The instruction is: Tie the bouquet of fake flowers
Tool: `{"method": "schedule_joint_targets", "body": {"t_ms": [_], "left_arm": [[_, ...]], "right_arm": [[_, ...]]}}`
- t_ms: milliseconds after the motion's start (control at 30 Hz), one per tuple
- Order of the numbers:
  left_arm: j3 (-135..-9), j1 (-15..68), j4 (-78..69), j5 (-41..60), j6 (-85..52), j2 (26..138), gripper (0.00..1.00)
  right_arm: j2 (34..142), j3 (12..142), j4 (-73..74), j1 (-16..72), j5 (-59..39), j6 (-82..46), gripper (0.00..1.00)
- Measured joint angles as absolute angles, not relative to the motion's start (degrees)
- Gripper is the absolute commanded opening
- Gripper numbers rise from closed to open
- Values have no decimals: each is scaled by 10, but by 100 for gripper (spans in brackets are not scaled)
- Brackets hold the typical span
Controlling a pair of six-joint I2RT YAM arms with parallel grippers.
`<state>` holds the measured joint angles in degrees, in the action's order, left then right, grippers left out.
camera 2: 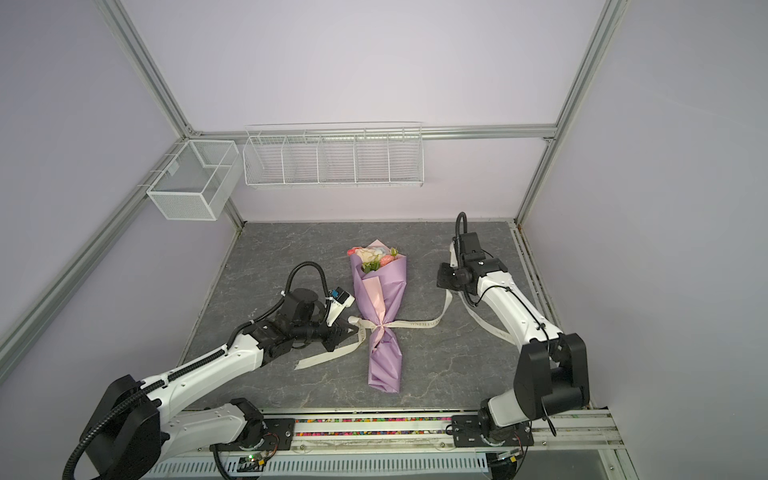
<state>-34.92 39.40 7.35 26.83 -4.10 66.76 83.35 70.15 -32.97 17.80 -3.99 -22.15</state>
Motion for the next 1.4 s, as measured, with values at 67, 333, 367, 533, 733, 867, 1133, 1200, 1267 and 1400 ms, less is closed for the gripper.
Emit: {"method": "schedule_joint_targets", "body": {"t_ms": [67, 333, 367, 533, 733, 867, 1133, 1200, 1267, 1400], "left_arm": [[-328, 395, 49, 268, -48, 658, 1], [-275, 398, -23, 261, -62, 619, 2], [-267, 398, -33, 259, -64, 612, 2], [-244, 398, -69, 255, -69, 594, 2], [-241, 399, -91, 258, -69, 592, 2], [-241, 399, -98, 261, -70, 592, 2], [-241, 399, -102, 269, -77, 592, 2], [-241, 399, -102, 270, -77, 594, 2], [-241, 399, -102, 271, -77, 598, 3], [-241, 399, -102, 275, -77, 604, 3]], "right_arm": [[836, 747, -310, 240, -56, -226, 10], [976, 950, -294, 447, -137, -188, 14], [982, 950, -297, 458, -149, -180, 14], [988, 947, -305, 472, -187, -149, 14], [1012, 942, -321, 442, -211, -140, 41], [1037, 928, -339, 427, -210, -150, 55], [951, 808, -347, 410, -185, -215, 57], [903, 762, -340, 408, -178, -254, 57], [863, 720, -326, 406, -180, -306, 57], [843, 647, -261, 410, -218, -420, 58]]}}
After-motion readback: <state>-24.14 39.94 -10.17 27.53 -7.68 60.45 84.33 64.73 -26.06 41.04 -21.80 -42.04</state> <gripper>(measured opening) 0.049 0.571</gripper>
